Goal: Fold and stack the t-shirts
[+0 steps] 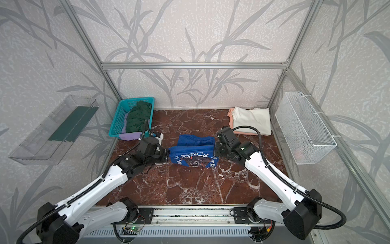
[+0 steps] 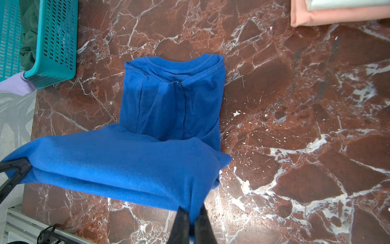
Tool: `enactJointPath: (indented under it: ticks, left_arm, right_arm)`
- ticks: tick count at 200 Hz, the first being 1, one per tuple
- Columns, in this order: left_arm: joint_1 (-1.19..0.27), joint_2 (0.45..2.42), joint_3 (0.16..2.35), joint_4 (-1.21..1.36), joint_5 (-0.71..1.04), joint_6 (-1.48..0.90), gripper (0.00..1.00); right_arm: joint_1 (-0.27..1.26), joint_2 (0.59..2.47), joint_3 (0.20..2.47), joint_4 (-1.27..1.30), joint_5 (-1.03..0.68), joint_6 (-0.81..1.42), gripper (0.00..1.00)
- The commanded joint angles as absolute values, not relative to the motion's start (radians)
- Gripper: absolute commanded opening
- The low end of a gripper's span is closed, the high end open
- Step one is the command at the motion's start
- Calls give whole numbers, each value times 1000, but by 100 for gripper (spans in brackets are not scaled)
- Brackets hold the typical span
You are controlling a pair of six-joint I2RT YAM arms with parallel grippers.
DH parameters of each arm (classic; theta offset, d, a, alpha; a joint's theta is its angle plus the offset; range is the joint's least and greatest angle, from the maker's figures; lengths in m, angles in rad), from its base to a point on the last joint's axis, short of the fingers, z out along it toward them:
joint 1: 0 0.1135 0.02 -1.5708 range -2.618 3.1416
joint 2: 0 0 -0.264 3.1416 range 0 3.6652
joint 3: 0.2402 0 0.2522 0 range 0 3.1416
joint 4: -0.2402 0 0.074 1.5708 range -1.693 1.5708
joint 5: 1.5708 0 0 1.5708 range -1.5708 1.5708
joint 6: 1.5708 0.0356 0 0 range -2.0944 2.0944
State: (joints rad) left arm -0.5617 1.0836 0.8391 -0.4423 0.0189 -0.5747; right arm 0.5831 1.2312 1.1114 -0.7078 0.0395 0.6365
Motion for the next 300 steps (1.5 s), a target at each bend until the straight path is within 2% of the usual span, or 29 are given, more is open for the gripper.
enactJointPath:
  ticks: [1,78,147,159,163,165,167,173,177,181,188,206,224,263,300]
  left_arm:
    - [-539,1136,879,-430,18,-553,0]
    - [-455,1365,1016,-386,81,-529,0]
    - [-348,1696,1265,-383,206,-462,0]
    - [-339,1763,1318,-363,216,-450,22]
    - [-337,1788,1336,-355,220,-449,32]
    - [-336,1797,1344,-353,222,-448,38]
    - [-335,1812,1357,-349,228,-446,42]
    - [-334,1850,1389,-343,238,-438,53]
    - [-334,1875,1413,-341,242,-436,58]
    - [-333,1899,1439,-346,245,-431,62]
    - [-335,1936,1485,-368,243,-425,65]
    - [-334,1983,1562,-424,232,-422,69]
    - [-335,1959,1543,-429,214,-421,70]
    - [-336,1811,1372,-379,171,-435,70]
    - [-339,1676,1196,-303,193,-469,71]
  right_arm:
    - [538,1272,1148,-675,-3,597,0]
    - [413,1497,1238,-607,-120,556,0]
    - [314,1786,1435,-623,-200,497,0]
    - [300,1838,1477,-644,-210,486,0]
    - [296,1858,1490,-648,-216,483,7]
    - [293,1874,1499,-650,-223,480,17]
    - [292,1878,1503,-650,-226,478,21]
    - [285,1909,1520,-652,-245,473,50]
    - [283,1927,1533,-656,-250,471,66]
    - [280,1947,1546,-664,-249,471,77]
    - [274,1975,1569,-686,-246,477,84]
    - [262,2013,1598,-731,-240,477,88]
    - [261,1984,1545,-706,-227,476,88]
    - [264,1892,1365,-602,-280,524,87]
    - [292,1862,1253,-523,-323,559,82]
